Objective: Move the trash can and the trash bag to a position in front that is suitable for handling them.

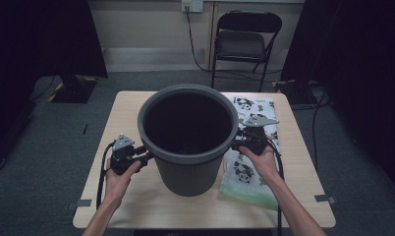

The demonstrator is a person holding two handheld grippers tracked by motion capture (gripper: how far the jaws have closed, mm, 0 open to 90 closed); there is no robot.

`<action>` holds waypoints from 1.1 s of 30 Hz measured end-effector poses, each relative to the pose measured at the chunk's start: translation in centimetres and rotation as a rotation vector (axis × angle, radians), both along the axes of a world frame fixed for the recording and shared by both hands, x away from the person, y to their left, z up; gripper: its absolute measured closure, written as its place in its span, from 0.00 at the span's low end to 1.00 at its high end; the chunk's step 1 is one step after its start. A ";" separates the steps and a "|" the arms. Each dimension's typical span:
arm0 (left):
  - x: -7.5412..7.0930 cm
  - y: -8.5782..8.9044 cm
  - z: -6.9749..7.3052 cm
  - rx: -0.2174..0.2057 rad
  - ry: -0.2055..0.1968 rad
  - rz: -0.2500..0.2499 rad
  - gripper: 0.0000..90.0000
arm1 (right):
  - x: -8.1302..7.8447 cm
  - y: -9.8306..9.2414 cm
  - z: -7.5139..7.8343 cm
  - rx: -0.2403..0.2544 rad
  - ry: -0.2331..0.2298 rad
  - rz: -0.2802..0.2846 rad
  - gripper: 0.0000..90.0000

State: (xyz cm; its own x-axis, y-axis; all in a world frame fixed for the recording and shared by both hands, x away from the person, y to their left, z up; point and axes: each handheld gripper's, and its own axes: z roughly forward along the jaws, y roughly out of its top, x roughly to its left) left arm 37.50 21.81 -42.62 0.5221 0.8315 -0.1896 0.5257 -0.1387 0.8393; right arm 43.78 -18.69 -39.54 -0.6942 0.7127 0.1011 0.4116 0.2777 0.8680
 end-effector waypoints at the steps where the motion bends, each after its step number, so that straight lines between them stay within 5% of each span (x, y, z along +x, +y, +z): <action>1: 0.0 0.0 0.0 0.000 0.000 0.000 0.63 | 0.0 0.0 0.0 0.000 0.000 0.000 0.53; 6: -0.9 -0.4 -0.1 -0.012 0.008 -0.013 0.61 | -1.6 -0.7 0.3 -0.027 -0.001 0.004 0.52; 8: -1.4 -0.5 -0.3 -0.066 0.032 -0.021 0.63 | -2.4 -0.9 0.3 -0.033 -0.004 0.002 0.52; 11: -1.9 -0.4 -0.7 -0.082 0.038 -0.040 0.56 | -3.4 -1.4 0.4 -0.046 -0.027 -0.015 0.41; 13: -1.9 -0.3 -0.8 -0.069 0.030 -0.039 0.41 | -3.5 -1.7 0.2 -0.038 -0.035 -0.027 0.32; 15: -1.9 -0.1 -1.4 -0.071 0.027 -0.054 0.35 | -3.6 -2.5 -0.6 -0.009 -0.024 -0.044 0.26; 17: -1.8 0.0 -2.2 -0.059 0.042 -0.065 0.32 | -3.3 -3.3 -2.8 -0.042 0.016 -0.052 0.28; 18: -1.9 -0.2 -2.7 -0.046 0.051 -0.069 0.32 | -3.3 -3.3 -2.8 -0.042 0.016 -0.052 0.28; 19: -2.1 -0.6 -3.7 0.024 0.029 -0.078 0.36 | -2.9 -3.8 -4.7 -0.083 0.059 -0.068 0.28; 20: -2.1 -0.6 -3.7 0.024 0.029 -0.078 0.37 | -2.9 -3.8 -4.7 -0.083 0.059 -0.068 0.28; 21: -2.0 -0.9 -4.1 0.069 0.035 -0.082 0.37 | -2.5 -4.2 -6.5 -0.156 0.079 -0.084 0.30; 22: -1.8 -1.3 -5.1 0.137 0.000 -0.093 0.37 | -2.4 -4.4 -7.2 -0.149 0.105 -0.096 0.30; 25: -1.7 -1.7 -6.1 0.170 0.038 -0.083 0.42 | -2.4 -4.9 -8.3 -0.185 0.123 -0.111 0.31; 33: -1.8 -1.9 -7.3 0.235 0.041 -0.101 0.38 | -3.2 -6.0 -9.1 -0.221 0.129 -0.102 0.32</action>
State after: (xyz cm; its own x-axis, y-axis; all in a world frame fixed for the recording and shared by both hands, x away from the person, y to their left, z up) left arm 35.72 19.89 -49.93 0.6009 0.7991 -0.0200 0.5322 -0.3813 0.7559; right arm 40.57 -24.70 -48.66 -0.6093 0.7927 0.0181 0.5501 0.4063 0.7296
